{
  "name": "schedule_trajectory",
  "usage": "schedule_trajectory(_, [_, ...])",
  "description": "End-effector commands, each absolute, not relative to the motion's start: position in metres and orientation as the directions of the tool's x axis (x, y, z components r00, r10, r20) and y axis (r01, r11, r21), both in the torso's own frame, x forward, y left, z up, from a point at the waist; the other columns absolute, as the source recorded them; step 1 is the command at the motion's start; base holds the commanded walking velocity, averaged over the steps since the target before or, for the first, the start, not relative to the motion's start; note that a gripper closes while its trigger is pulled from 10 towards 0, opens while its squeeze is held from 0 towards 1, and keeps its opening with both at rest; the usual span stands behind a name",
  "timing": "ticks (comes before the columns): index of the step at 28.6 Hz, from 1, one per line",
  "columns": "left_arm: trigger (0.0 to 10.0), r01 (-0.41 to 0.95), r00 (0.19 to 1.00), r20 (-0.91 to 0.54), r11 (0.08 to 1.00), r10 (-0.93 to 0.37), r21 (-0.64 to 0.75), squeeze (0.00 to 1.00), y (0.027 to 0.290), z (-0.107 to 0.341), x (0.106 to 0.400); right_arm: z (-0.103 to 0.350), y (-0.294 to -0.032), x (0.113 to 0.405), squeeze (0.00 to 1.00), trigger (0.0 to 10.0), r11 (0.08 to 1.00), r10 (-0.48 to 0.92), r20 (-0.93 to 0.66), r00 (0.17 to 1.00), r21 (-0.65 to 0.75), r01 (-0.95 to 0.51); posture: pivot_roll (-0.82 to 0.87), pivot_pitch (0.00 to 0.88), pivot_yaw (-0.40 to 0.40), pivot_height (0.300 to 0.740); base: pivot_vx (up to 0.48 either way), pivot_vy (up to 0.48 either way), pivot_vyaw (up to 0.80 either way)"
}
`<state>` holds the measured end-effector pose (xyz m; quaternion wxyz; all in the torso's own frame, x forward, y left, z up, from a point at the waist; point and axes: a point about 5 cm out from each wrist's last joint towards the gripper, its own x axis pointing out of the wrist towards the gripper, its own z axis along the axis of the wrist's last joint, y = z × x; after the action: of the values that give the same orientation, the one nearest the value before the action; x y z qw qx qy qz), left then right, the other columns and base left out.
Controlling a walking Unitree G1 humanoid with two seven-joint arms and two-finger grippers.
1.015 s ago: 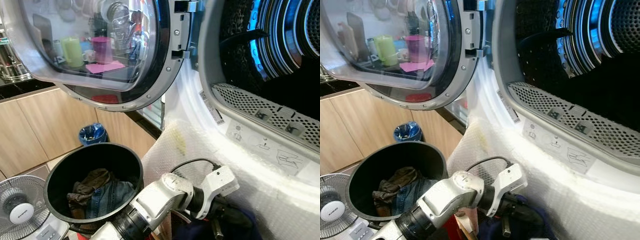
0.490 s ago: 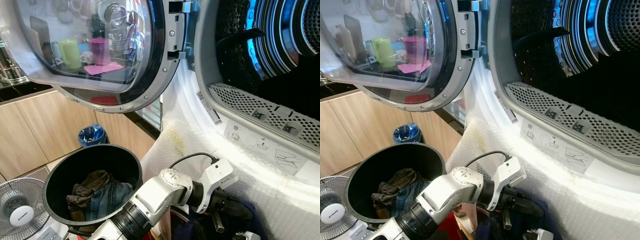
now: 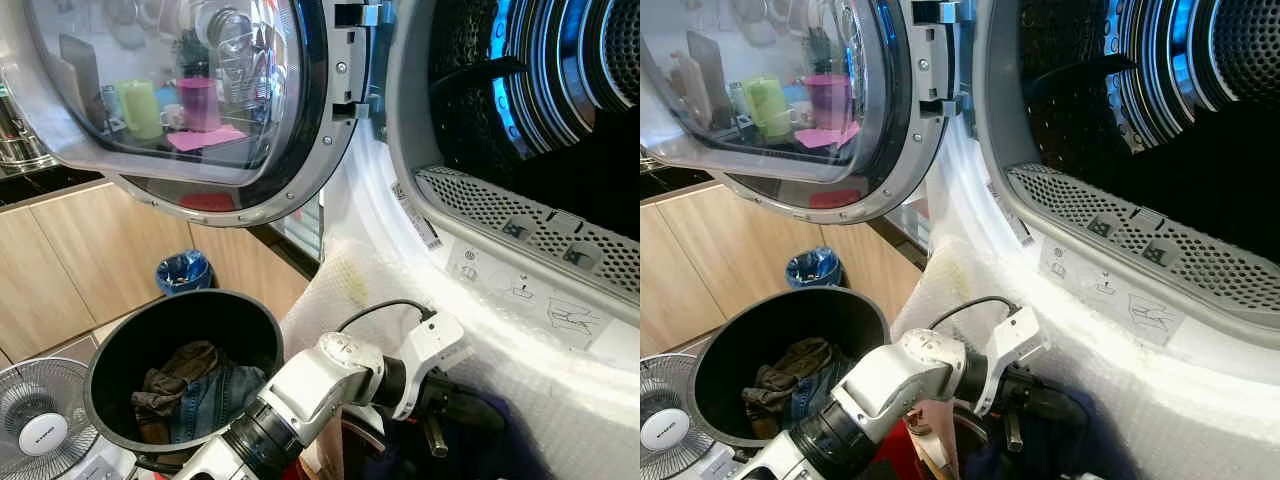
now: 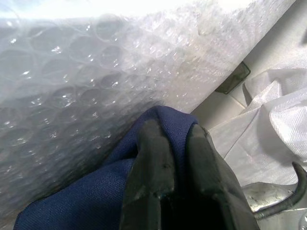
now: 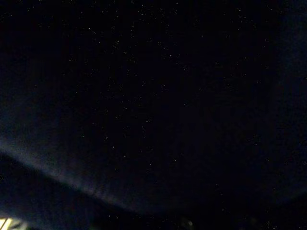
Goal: Clothes washing
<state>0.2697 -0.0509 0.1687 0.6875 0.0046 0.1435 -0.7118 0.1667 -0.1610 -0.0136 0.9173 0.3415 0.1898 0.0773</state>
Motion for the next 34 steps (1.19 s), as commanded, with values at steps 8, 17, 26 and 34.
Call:
schedule_trajectory(8, [0.0,0.983,-0.077,-0.191,-0.043,-0.979,-0.178,0.0,-0.055,0.179,0.268,-0.007,-0.153,0.179,0.0,0.0,0.704,0.255,-0.188,0.948,0.708,-0.049,0.19,0.0,0.002,0.74,0.0,0.0,0.0])
schedule_trajectory(17, [0.0,0.983,-0.084,-0.194,-0.05,-0.977,-0.175,0.0,-0.055,0.179,0.267,-0.008,-0.153,0.18,0.0,0.0,0.716,0.253,-0.194,0.948,0.696,-0.048,0.19,0.0,0.007,0.74,0.0,0.0,0.0])
schedule_trajectory(26, [0.0,0.984,-0.095,-0.188,-0.063,-0.978,-0.169,0.0,-0.054,0.182,0.264,-0.013,-0.156,0.179,0.0,0.0,0.739,0.223,-0.216,0.951,0.673,-0.02,0.2,0.0,0.008,0.74,0.0,0.0,0.0])
schedule_trajectory(34, [0.0,0.983,-0.096,-0.179,-0.065,-0.979,-0.17,0.0,-0.054,0.185,0.263,-0.011,-0.161,0.185,0.0,0.0,0.747,0.196,-0.195,0.961,0.664,-0.018,0.2,0.0,0.01,0.74,0.0,0.0,0.0])
